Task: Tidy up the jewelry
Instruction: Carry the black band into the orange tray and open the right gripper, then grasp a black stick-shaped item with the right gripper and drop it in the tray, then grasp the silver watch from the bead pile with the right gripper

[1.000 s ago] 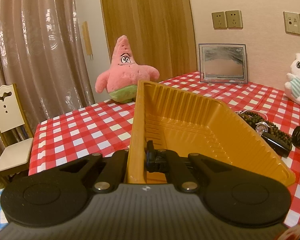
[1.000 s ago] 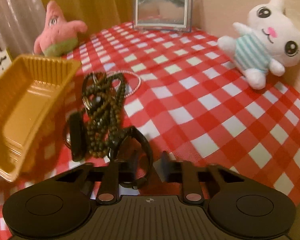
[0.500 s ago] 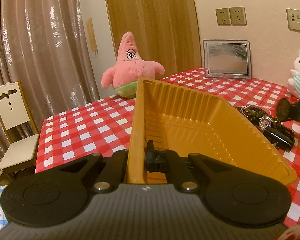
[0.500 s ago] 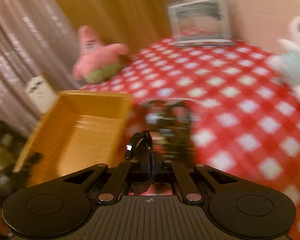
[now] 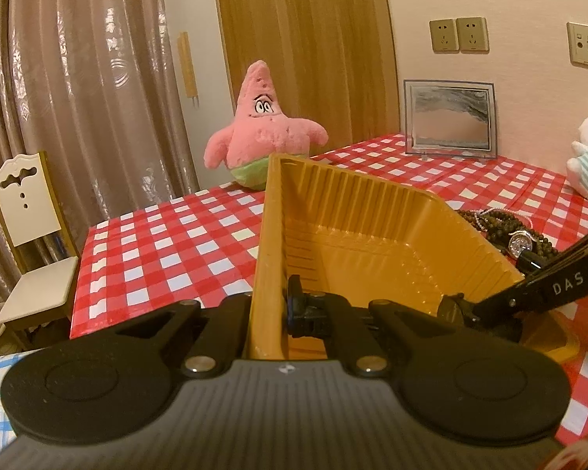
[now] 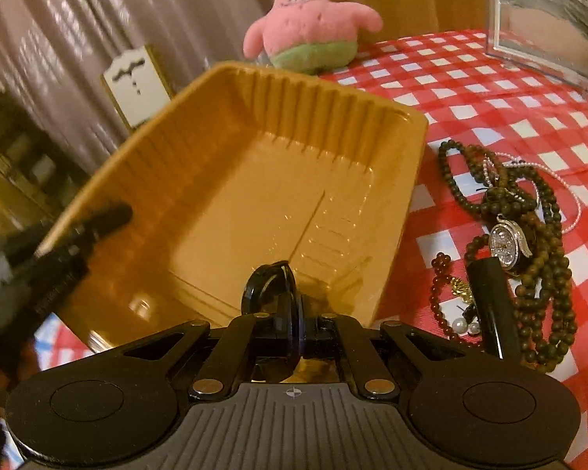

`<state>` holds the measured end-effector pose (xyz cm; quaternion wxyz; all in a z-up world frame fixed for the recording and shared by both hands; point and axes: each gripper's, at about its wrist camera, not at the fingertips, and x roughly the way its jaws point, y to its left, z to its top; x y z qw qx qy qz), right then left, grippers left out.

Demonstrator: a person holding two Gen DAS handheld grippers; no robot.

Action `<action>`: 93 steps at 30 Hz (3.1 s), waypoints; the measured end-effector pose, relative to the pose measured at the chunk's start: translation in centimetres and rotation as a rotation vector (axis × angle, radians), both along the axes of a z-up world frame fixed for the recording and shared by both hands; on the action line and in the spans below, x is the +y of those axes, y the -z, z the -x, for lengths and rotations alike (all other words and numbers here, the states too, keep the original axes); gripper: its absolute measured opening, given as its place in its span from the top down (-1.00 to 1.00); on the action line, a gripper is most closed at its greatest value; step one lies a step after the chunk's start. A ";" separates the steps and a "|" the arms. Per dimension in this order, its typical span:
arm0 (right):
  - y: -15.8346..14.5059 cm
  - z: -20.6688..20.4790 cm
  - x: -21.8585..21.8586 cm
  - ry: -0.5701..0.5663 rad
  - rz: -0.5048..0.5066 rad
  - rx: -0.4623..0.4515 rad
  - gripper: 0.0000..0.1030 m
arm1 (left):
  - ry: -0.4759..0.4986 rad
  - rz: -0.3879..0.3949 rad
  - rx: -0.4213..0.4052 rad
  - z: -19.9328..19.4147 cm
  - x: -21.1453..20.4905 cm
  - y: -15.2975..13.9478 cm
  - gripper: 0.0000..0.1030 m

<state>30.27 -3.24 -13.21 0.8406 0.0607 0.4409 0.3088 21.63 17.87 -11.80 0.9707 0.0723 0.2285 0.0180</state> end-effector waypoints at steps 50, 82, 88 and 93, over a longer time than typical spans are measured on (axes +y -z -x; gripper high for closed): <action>-3.3 -0.7 -1.6 -0.041 -0.109 -0.089 0.59 | -0.019 -0.008 -0.007 0.4 -0.5 -0.3 0.96; -2.9 -0.2 -7.6 0.023 -0.021 -0.125 0.29 | -0.024 -0.011 -0.003 0.2 -0.4 -0.2 0.96; -1.3 -1.0 -12.5 0.120 0.068 -0.099 0.29 | -0.026 -0.012 -0.002 0.2 -0.3 -0.1 0.95; -0.6 -1.7 -13.9 0.112 0.113 -0.106 0.29 | -0.026 -0.015 -0.002 0.1 -0.2 -0.1 0.95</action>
